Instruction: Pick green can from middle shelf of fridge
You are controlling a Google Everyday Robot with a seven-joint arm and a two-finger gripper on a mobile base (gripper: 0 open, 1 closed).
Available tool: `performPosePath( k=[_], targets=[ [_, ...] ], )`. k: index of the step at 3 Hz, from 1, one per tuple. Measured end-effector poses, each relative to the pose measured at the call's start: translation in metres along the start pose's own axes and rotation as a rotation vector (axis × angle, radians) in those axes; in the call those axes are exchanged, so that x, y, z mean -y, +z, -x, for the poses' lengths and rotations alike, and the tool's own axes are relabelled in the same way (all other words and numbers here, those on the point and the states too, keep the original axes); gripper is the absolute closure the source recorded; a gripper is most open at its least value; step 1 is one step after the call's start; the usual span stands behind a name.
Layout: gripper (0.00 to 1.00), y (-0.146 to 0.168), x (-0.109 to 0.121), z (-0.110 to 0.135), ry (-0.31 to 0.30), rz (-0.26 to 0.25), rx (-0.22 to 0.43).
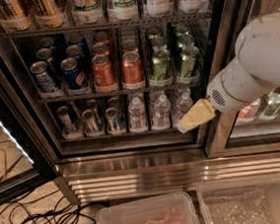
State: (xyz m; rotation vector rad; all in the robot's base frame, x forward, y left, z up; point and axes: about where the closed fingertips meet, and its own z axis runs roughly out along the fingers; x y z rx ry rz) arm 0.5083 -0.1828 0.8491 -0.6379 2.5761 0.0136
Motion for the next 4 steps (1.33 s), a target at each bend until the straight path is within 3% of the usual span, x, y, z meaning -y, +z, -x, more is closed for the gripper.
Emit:
performPosePath(
  k=[1,3,4],
  targets=[
    [0.0,0.023,0.019,0.013,0.11,-0.018,0.116],
    [0.03,0.029,0.038,0.049,0.236,-0.012,0.299],
    [0.23,0.029,0.031,0.064,0.247,0.027,0.34]
  ],
)
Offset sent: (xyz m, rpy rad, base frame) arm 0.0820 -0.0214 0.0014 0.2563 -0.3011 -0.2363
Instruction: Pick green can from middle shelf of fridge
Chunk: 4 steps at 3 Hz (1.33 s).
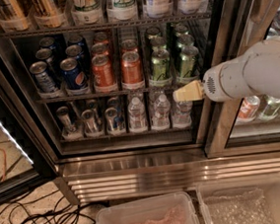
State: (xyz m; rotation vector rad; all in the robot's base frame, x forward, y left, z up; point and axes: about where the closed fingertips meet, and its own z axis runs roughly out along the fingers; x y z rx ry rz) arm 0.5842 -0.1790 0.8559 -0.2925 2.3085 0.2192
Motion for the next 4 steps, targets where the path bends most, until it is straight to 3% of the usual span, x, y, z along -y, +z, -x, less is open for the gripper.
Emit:
performPosePath(
  k=[1,2,4],
  targets=[
    [0.42,0.005,-0.013,0.003,-0.008,0.034,0.007],
    [0.44,0.014,-0.026,0.005,-0.037,0.06,0.001],
    [0.36,0.035,-0.035,0.019,-0.12,0.028,0.004]
  ],
)
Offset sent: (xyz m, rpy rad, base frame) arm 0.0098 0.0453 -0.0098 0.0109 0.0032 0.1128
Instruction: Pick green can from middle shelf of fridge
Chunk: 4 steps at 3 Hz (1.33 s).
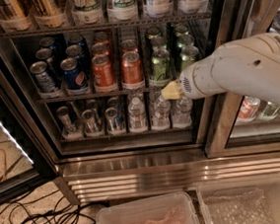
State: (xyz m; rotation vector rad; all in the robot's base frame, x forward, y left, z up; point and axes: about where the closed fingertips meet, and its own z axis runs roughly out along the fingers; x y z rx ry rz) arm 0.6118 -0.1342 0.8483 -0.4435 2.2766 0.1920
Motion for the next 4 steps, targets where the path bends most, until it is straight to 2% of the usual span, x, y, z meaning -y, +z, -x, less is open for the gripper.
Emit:
performPosePath(
  k=[2,3,4],
  targets=[
    [0.38,0.016,0.007,0.012,-0.026,-0.045,0.01],
    [0.4,0.024,0.013,0.019,-0.016,-0.062,0.019],
    [0.36,0.03,0.021,0.026,0.009,-0.071,0.025]
  ],
)
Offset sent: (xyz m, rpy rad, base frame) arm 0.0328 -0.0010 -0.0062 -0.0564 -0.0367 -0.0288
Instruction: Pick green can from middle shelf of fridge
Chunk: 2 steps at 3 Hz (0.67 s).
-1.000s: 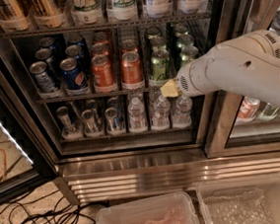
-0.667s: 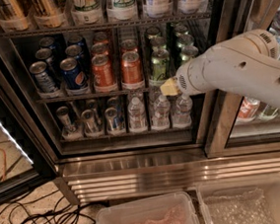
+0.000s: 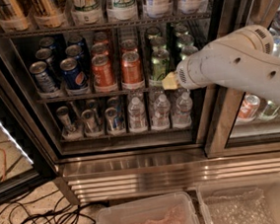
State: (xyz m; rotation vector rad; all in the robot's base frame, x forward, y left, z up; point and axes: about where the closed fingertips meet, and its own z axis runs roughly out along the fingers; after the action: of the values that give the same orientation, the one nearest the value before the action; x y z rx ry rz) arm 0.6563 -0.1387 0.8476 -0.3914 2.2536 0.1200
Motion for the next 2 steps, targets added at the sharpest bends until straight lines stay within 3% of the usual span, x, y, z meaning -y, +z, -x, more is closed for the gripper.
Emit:
performPosePath(
  k=[2],
  targets=[
    [0.21,0.0117,0.0061,0.0146,0.048,0.002,-0.001]
  ],
)
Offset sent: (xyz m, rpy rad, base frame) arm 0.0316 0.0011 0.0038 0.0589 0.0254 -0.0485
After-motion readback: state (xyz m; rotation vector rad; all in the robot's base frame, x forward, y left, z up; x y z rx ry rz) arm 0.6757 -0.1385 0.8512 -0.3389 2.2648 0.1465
